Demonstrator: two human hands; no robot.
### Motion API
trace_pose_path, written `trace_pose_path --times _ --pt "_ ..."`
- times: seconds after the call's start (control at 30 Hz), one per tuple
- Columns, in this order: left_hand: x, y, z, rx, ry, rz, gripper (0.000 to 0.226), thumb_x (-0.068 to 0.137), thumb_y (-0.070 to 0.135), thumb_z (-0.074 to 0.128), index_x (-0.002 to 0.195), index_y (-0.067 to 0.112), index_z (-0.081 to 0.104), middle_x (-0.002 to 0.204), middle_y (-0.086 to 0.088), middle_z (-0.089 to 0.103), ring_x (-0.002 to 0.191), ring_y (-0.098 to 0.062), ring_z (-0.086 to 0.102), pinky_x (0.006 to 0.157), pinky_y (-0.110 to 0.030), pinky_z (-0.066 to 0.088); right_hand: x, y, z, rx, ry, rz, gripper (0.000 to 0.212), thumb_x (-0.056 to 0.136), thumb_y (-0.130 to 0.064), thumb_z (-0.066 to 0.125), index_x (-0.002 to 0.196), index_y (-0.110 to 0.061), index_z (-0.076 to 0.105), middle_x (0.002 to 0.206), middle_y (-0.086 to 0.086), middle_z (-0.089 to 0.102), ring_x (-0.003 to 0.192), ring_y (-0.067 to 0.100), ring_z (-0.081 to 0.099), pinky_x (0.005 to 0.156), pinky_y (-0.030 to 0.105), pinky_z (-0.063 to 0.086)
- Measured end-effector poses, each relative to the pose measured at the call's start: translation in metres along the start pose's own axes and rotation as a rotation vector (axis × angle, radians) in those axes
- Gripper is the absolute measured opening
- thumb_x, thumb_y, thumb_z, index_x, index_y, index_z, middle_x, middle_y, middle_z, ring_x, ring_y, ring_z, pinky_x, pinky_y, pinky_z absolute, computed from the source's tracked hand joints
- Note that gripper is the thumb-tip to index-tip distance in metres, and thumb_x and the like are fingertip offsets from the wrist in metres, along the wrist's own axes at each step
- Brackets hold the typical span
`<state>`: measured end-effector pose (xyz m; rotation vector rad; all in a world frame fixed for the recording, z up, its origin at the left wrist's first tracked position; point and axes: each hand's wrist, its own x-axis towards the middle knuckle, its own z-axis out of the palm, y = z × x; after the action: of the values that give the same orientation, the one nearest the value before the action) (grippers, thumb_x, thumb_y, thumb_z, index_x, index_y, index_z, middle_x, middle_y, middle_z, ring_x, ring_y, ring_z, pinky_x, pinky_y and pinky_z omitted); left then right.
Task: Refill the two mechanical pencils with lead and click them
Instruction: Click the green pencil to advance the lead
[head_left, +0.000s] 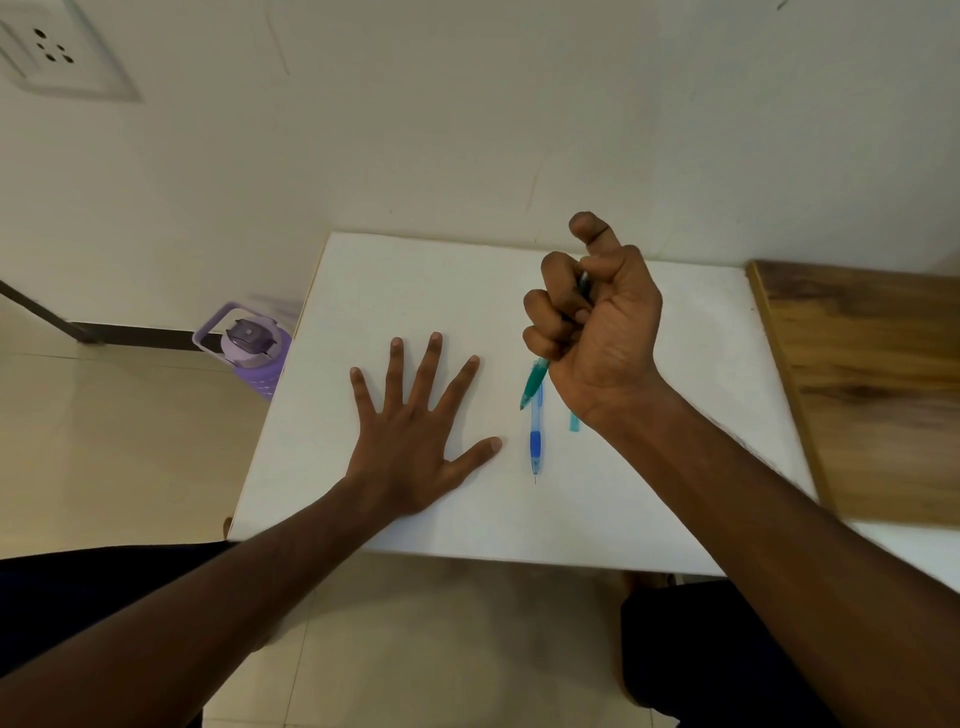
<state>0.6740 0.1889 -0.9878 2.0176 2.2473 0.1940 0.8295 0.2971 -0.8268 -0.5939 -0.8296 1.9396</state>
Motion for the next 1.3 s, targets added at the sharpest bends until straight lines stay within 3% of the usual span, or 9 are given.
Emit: trace_pose_path --times 0.2,0.7,0.87,1.07,1.3 --pt "0.0001 0.0006 -0.0010 0.004 -0.006 -0.004 0.098 0.088 0.096 0.016 0.168 0.044 -0.011 0.177 0.002 -0.025 0.163 -0.039 -0.019 0.122 -0.079 -0.004 0.0007 -0.0006 -0.0002 0.009 0.014 0.012 0.031 0.104 -0.013 0.023 0.097 -0.019 0.053 0.052 -0.005 0.033 0.042 0.008 0.021 0.044 0.016 0.021" --pt "0.0013 -0.0009 0.0037 0.001 0.016 0.002 0.098 0.089 0.095 0.020 0.169 0.044 -0.007 0.179 0.001 -0.020 0.164 -0.040 -0.014 0.121 -0.081 -0.001 0.0003 0.0002 0.0012 0.035 -0.022 -0.001 0.029 0.107 -0.017 0.024 0.099 -0.020 0.051 0.053 -0.005 0.032 0.043 0.008 0.019 0.044 0.015 0.021" --pt "0.0006 -0.0003 0.0025 0.002 0.013 -0.002 0.098 0.089 0.096 0.019 0.168 0.044 -0.008 0.178 0.001 -0.021 0.164 -0.039 -0.015 0.122 -0.080 -0.001 -0.0004 0.0000 0.0010 0.030 0.007 -0.002 0.029 0.108 -0.019 0.025 0.095 -0.020 0.050 0.057 -0.001 0.024 0.043 0.009 0.018 0.043 0.015 0.021" --pt "0.0000 0.0001 0.0008 0.003 0.004 -0.003 0.098 0.089 0.095 0.018 0.168 0.044 -0.010 0.178 0.002 -0.023 0.164 -0.039 -0.018 0.122 -0.080 -0.001 0.0001 -0.0003 0.0015 0.008 0.044 0.001 0.026 0.109 -0.019 0.027 0.099 -0.018 0.051 0.059 0.002 0.022 0.048 0.013 0.014 0.045 0.018 0.018" --pt "-0.0002 -0.0001 0.0013 0.001 0.014 0.001 0.098 0.090 0.095 0.020 0.169 0.043 -0.008 0.178 0.001 -0.021 0.164 -0.040 -0.016 0.122 -0.080 -0.003 0.0003 -0.0007 0.0036 0.030 0.020 0.015 0.029 0.110 -0.022 0.028 0.114 -0.018 0.057 0.051 -0.003 0.034 0.044 0.010 0.018 0.044 0.016 0.019"
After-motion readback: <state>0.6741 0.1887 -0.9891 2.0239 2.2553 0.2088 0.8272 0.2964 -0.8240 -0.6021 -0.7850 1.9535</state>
